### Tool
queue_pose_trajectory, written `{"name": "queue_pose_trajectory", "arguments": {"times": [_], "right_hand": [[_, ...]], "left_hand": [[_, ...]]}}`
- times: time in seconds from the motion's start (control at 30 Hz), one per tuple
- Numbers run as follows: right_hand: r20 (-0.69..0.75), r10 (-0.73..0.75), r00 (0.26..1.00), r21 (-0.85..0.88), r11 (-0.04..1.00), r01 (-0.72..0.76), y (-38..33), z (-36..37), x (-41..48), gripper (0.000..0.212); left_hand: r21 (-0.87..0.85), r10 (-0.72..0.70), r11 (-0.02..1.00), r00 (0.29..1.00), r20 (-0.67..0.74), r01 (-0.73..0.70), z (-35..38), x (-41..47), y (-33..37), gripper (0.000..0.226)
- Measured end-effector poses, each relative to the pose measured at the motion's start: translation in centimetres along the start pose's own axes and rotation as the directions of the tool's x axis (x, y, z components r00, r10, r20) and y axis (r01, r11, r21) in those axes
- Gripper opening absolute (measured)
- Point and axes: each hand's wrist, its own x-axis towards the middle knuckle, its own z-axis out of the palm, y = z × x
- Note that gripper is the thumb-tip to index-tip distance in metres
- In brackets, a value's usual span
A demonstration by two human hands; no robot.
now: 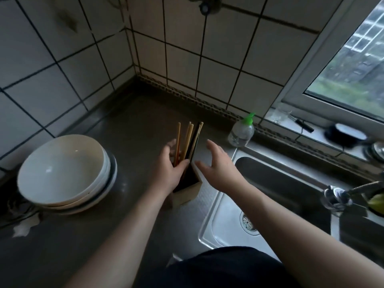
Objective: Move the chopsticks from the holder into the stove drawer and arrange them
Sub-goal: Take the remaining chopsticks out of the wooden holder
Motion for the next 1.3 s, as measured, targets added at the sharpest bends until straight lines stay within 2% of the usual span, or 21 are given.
{"name": "queue_pose_trajectory", "arguments": {"times": [0.07,0.17,0.3,0.47,0.57,0.73,0.87,0.97,1.07,1.2,1.3], "right_hand": [[0.020,0.083,0.996,0.174,0.981,-0.085,-0.7,0.2,1.3,0.066],[0.054,0.141,0.989,0.427,0.892,-0.151,-1.5,0.8,2.5,0.053],[0.064,0.147,0.987,0.580,0.799,-0.157,-2.5,1.1,3.5,0.026],[0.033,0.152,0.988,0.593,0.793,-0.142,-3.3,1.8,4.2,0.024],[0.017,0.156,0.988,0.603,0.787,-0.134,-3.3,1.9,4.3,0.014],[0.075,0.108,0.991,0.670,0.730,-0.131,-3.1,1.9,3.7,0.017],[0.027,0.151,0.988,0.656,0.743,-0.131,-3.1,2.1,3.7,0.005],[-0.040,0.176,0.984,0.633,0.766,-0.111,-2.6,2.3,3.5,0.016],[-0.043,0.202,0.978,0.613,0.779,-0.134,-2.2,2.7,2.9,0.020],[-0.050,0.230,0.972,0.684,0.717,-0.134,-2.3,3.3,2.1,0.024],[-0.052,0.204,0.978,0.738,0.667,-0.100,-2.7,3.2,1.4,0.033]], "left_hand": [[-0.062,-0.015,0.998,1.000,0.000,0.015,0.1,0.6,0.0,0.051],[-0.106,-0.020,0.994,1.000,-0.015,0.019,0.1,1.0,-0.1,0.037],[-0.139,-0.040,0.990,0.999,-0.027,0.036,0.0,1.0,-0.7,0.013],[-0.150,-0.085,0.986,0.991,-0.104,0.069,0.0,1.3,-2.1,0.007],[-0.167,-0.096,0.983,0.988,-0.117,0.076,0.1,1.1,-2.4,0.008],[-0.191,-0.094,0.979,0.991,-0.095,0.074,0.1,0.8,-2.2,0.007],[-0.194,-0.102,0.978,0.991,-0.091,0.083,0.0,0.6,-2.0,0.009],[-0.178,-0.093,0.982,0.985,-0.148,0.066,-0.1,0.3,-2.0,0.015],[-0.189,-0.056,0.982,0.984,-0.172,0.022,-0.1,0.0,-1.7,0.020],[-0.171,0.012,0.985,0.988,-0.153,-0.038,0.0,-0.2,-1.2,0.018],[-0.166,0.083,0.979,0.978,-0.190,-0.115,-0.4,-0.7,-0.5,0.019]]}}
